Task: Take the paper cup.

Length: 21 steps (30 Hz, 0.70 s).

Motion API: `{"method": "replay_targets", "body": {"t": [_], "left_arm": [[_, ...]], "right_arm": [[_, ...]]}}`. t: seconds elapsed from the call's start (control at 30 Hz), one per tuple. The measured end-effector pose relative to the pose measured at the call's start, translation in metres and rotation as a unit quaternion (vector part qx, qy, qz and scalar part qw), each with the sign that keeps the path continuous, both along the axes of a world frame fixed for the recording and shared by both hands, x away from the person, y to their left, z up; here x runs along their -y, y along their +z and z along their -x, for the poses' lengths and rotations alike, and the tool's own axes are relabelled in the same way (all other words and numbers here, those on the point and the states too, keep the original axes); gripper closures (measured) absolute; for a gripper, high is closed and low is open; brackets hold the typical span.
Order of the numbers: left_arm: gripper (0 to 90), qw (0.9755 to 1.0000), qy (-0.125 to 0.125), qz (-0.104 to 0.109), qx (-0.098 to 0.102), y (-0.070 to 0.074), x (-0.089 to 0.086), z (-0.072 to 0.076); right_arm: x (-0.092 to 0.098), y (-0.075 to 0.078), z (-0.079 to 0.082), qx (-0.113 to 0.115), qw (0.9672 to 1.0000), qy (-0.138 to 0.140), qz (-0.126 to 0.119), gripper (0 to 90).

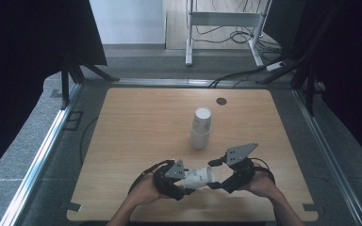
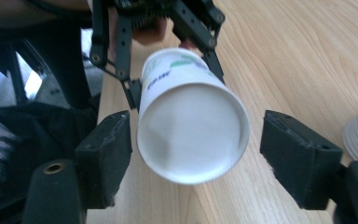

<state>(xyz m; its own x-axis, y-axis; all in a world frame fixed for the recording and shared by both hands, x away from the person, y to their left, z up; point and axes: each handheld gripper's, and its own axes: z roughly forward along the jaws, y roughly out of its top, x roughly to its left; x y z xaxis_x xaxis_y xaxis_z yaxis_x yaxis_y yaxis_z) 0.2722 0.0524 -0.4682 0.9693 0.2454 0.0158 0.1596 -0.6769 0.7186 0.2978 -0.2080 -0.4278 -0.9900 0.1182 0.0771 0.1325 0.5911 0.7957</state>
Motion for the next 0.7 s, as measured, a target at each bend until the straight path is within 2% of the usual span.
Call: {"method": "replay_targets", "body": {"t": [0.03, 0.07, 0.13, 0.17, 0.2, 0.27, 0.3, 0.53, 0.6, 0.63, 0.7], "left_arm": [[32.8, 1.0000, 0.000, -0.006, 0.000, 0.001, 0.000, 0.000], [32.8, 1.0000, 0.001, -0.009, 0.000, 0.002, -0.001, 0.000], [32.8, 0.9999, 0.001, -0.017, 0.001, 0.003, -0.001, 0.000], [32.8, 0.9995, 0.000, -0.030, 0.004, 0.006, -0.001, 0.000], [32.8, 0.9995, 0.000, -0.030, 0.004, 0.006, -0.001, 0.000], [32.8, 0.9990, -0.002, -0.044, 0.006, 0.007, 0.001, 0.000], [32.8, 0.9987, -0.005, -0.051, 0.008, 0.008, 0.002, 0.000], [32.8, 0.9933, -0.009, -0.112, 0.025, 0.009, 0.012, 0.003], [32.8, 0.9919, -0.010, -0.123, 0.029, 0.009, 0.015, 0.005], [32.8, 0.9908, -0.010, -0.131, 0.032, 0.009, 0.017, 0.005], [32.8, 0.9892, -0.010, -0.141, 0.038, 0.010, 0.019, 0.007]], "right_arm": [[-0.002, 0.001, 0.001, 0.002, 0.9998, -0.001, 0.020, 20.8], [-0.002, 0.001, 0.001, 0.002, 0.9998, -0.001, 0.020, 20.8], [-0.004, 0.001, 0.003, 0.005, 0.9993, -0.001, 0.036, 19.8], [-0.007, 0.001, 0.004, 0.012, 0.9984, -0.006, 0.054, 19.6], [-0.007, 0.001, 0.004, 0.012, 0.9984, -0.006, 0.054, 19.6], [-0.011, 0.001, 0.004, 0.021, 0.9966, -0.012, 0.079, 19.6], [-0.011, 0.001, 0.004, 0.021, 0.9966, -0.012, 0.079, 19.6], [-0.019, 0.000, 0.008, 0.031, 0.9933, -0.009, 0.111, 19.8], [-0.025, -0.002, 0.010, 0.036, 0.9909, -0.005, 0.130, 20.0], [-0.025, -0.002, 0.010, 0.036, 0.9909, -0.005, 0.130, 20.0], [-0.031, -0.005, 0.013, 0.040, 0.9875, 0.002, 0.153, 20.4]]}}
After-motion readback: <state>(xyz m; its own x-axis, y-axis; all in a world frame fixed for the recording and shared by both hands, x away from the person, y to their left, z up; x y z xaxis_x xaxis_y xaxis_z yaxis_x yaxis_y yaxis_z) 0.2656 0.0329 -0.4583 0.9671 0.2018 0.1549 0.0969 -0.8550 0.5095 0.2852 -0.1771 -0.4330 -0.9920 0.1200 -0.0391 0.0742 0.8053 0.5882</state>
